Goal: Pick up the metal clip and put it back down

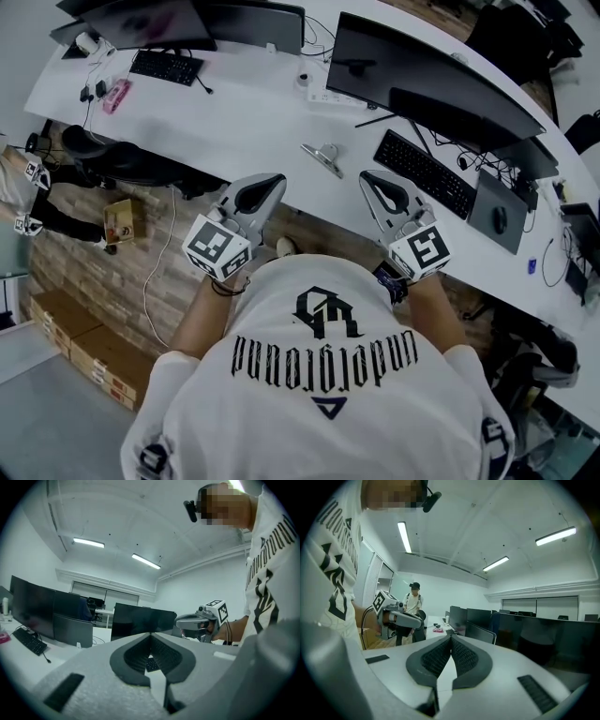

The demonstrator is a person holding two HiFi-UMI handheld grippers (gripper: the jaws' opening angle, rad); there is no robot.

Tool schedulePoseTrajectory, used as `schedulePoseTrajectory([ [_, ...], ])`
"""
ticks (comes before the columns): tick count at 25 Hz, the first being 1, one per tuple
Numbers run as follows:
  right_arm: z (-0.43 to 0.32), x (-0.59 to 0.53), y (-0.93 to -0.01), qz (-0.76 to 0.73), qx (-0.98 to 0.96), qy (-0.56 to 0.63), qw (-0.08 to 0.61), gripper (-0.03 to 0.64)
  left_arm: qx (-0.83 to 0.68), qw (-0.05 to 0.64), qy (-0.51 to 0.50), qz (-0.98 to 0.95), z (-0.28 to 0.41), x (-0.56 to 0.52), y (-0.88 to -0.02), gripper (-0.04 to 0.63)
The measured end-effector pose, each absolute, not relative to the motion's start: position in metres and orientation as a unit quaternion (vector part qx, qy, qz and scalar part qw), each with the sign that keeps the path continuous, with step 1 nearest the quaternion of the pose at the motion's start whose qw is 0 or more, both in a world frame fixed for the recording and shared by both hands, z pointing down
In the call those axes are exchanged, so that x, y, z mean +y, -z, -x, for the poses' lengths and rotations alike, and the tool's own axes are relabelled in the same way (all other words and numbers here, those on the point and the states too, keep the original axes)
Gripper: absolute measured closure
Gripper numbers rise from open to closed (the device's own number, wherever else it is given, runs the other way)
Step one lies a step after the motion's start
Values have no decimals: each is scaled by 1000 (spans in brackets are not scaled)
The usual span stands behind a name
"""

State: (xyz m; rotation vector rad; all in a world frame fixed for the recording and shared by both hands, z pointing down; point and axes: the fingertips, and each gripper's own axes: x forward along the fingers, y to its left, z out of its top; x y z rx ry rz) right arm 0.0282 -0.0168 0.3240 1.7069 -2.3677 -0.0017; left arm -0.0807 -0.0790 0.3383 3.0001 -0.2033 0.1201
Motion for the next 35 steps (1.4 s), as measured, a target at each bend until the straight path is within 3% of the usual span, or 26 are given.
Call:
schedulePoseTrajectory([
  [18,-61,117,-333,-554,-827,-9,96,602,-94,66,-54,-992,51,58,-342,581],
  [35,-17,170,-331,-577,-812,-11,90,602,-70,56,-60,-994,99,104,-337,581],
])
